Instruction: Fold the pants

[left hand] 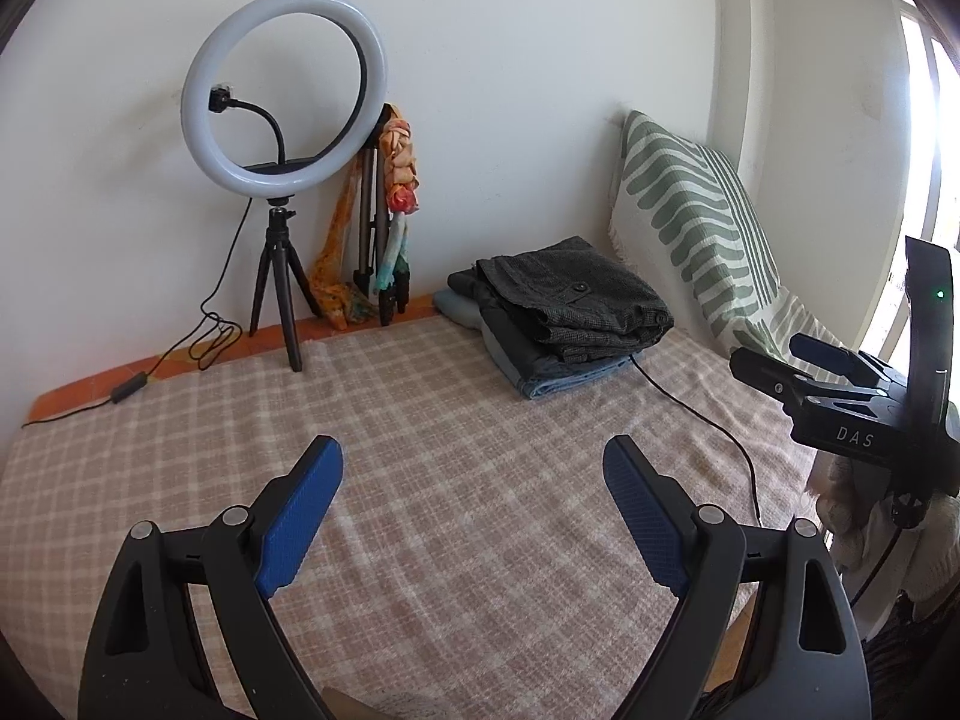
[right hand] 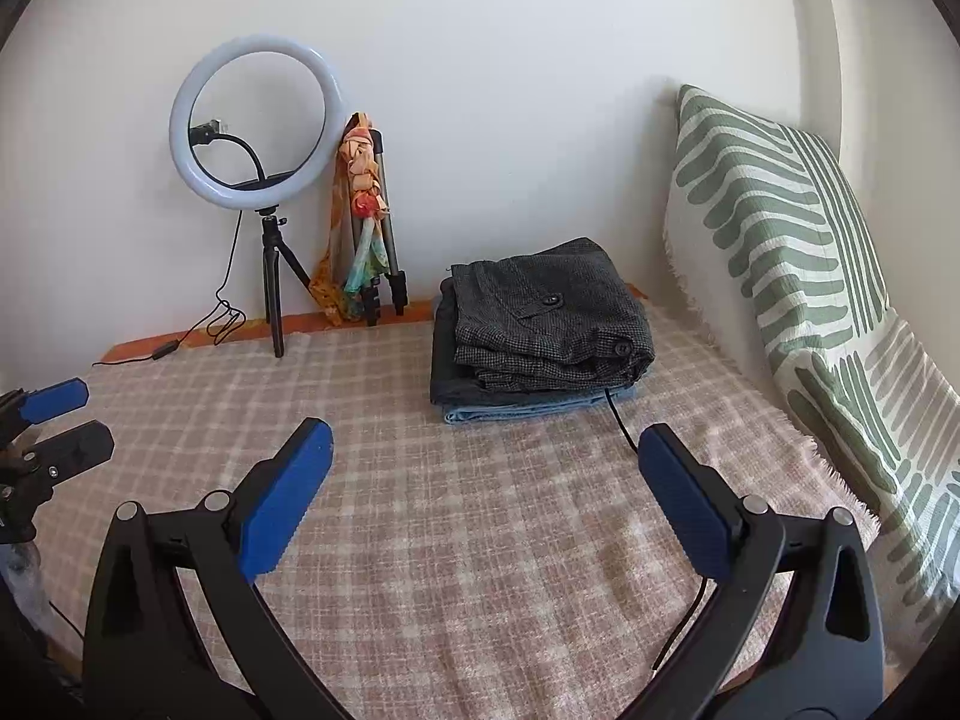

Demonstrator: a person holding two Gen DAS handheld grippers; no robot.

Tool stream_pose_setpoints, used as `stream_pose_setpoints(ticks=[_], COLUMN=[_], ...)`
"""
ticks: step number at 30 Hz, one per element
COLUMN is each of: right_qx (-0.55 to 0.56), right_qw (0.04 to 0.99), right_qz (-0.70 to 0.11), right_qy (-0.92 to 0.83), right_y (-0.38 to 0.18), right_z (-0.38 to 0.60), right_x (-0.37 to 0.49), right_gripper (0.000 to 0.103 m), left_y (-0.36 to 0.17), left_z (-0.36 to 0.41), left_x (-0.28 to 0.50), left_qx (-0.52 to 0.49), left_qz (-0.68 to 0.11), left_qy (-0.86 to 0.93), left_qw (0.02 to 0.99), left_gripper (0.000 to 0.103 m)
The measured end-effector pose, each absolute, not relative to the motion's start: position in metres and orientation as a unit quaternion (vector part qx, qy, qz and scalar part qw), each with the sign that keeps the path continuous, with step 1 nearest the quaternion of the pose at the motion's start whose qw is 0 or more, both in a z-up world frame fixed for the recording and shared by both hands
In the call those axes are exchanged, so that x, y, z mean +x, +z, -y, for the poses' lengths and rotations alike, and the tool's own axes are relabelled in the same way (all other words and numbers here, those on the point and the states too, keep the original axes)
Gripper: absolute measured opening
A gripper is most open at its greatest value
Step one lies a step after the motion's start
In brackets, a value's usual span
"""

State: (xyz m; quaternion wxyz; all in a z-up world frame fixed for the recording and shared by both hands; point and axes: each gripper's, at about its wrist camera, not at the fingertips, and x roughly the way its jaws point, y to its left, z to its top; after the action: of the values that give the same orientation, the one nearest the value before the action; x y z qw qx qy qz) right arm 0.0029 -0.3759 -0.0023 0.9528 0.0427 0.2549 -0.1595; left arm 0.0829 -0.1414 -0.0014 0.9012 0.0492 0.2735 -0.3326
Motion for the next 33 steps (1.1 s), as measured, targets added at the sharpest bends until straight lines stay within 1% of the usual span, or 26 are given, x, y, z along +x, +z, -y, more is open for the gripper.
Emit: stream_pose_setpoints(ticks=[8,9,11,33], right_qx=[0.036,0.033,0.031,0.025], right_qw=[0.954,0.954,0.955,0.956], right_qz=[-0.247,-0.247,-0.245,-0.239], right_qy=[-0.165,-0.166,-0.165,-0.166], right_y=[-0.0063,-0.0067,-0.0070,-0.0073], right_z=[0.3759,0.3747,0.3732,0.3679], right_x=[0.0022,0.0022,0.0026,0.0027], right_gripper=[0.103,0.103,0.103,0.103], left_y=[-0.0078,-0.0083,-0.0090,-0.0095], left_z=[0.1412,0.1410,0.1401,0.1357], left_x=[0.0791,0.0789,0.0783,0.0790], left_qx=[0.058,0.059,0.061,0.055], left_qz=[-0.274,-0.273,-0.270,-0.271], left_qy=[-0.327,-0.323,-0.316,-0.308], left_qw=[0.903,0.904,0.907,0.910], left_gripper=[0.090,0.095,0.100,0.101])
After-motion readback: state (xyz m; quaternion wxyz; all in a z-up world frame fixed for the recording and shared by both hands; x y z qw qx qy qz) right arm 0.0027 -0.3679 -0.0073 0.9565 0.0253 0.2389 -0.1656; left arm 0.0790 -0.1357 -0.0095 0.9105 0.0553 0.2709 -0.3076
